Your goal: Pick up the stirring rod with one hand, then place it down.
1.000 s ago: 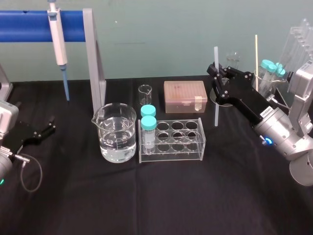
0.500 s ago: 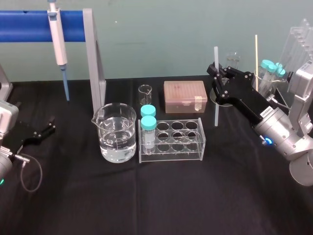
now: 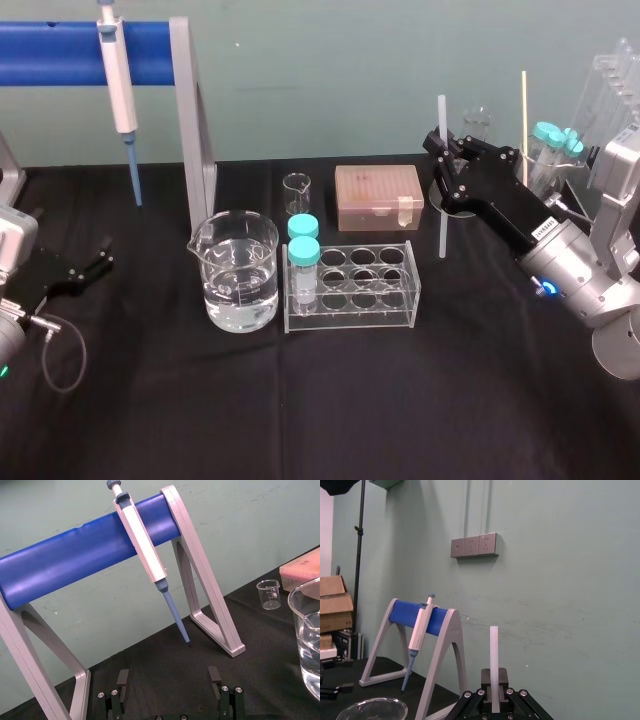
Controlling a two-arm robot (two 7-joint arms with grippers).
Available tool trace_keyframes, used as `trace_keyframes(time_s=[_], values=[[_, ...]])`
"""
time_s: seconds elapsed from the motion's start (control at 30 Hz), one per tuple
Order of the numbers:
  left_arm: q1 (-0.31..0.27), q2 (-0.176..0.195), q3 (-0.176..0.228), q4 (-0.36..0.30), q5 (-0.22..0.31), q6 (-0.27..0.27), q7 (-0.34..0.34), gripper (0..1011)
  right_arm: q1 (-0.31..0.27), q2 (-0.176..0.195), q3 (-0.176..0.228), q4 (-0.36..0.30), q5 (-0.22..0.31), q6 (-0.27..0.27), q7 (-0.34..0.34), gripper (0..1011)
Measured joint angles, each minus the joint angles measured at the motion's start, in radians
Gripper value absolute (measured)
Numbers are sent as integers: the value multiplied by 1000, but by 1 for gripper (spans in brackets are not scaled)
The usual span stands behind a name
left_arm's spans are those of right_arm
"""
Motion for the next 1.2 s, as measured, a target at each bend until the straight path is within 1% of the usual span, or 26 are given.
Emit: trace_keyframes(time_s=[0.37, 0.6, 0.9, 1.2], values=[[0, 0, 0, 0, 0, 0, 0, 1000, 0, 0, 1, 0, -1, 0, 1, 75], [0, 0, 0, 0, 0, 0, 0, 1000, 16, -2, -6, 15, -10, -2, 31, 77], [0, 0, 0, 0, 0, 0, 0, 1000, 57, -12, -36, 72, -24, -14, 72, 75], [0, 0, 0, 0, 0, 0, 0, 1000, 115, -24, -65, 141, -44, -50, 107, 77]])
